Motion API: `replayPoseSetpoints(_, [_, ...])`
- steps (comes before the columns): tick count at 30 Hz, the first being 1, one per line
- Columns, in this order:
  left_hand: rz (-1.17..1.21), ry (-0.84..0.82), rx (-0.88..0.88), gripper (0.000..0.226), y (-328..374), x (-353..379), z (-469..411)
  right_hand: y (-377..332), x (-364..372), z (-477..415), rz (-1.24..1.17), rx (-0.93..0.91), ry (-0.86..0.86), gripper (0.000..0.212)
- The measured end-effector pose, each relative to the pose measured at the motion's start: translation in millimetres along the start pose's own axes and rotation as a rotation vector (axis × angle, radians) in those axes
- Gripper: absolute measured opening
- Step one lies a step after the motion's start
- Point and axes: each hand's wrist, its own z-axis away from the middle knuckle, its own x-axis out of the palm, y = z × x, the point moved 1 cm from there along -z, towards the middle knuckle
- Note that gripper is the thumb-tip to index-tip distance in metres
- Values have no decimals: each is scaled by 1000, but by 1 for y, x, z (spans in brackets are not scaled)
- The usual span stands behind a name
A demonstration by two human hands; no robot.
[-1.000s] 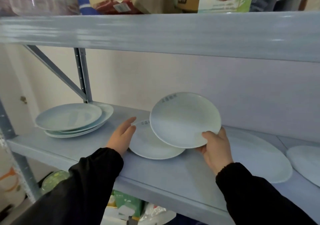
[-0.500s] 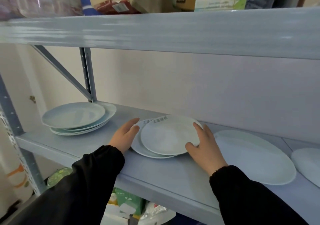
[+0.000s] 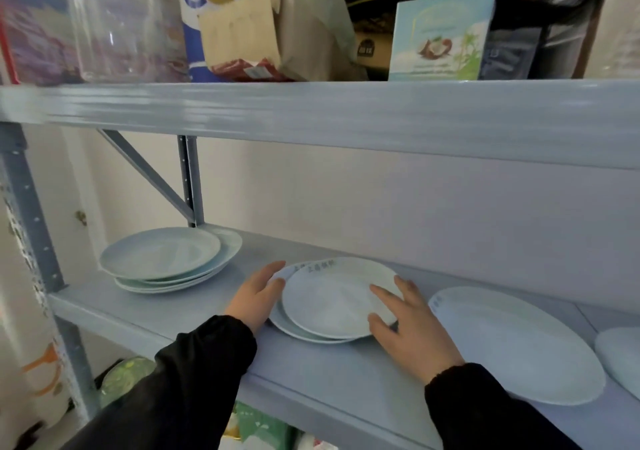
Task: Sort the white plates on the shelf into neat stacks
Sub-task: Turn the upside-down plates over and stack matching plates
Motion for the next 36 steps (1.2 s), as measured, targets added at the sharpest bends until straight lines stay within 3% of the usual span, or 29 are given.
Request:
replayPoseSetpoints(6, [-37,11,14,43,-6,-1,1,0,-3,8,120,-46,-5,62])
replayPoseSetpoints(10, [-163,166,73,41,4,0,4,4,-18,21,287,-62,41,76])
replayPoseSetpoints(14, [-313,320,404,52,34,23,23,17,-40,41,370,-48,83,76])
replayPoseSetpoints(19, [-424,168,886,46,83,111,58,56,-78,75,419,59,119,79])
replayPoseSetpoints(23, [-459,51,1094,51,110,163,84,91,-109,102,419,167,144,80])
replayPoseSetpoints(25, [-452,-69,1101,51,113,183,90,103,-123,113,407,212,139,82])
replayPoseSetpoints(32, [-673,-423,848,67,116,228,90,127,-145,137,294,323,168,79])
replayPoseSetpoints(36, [-597,-451,825,59,112,222,87,133,-142,140,258,314,201,60])
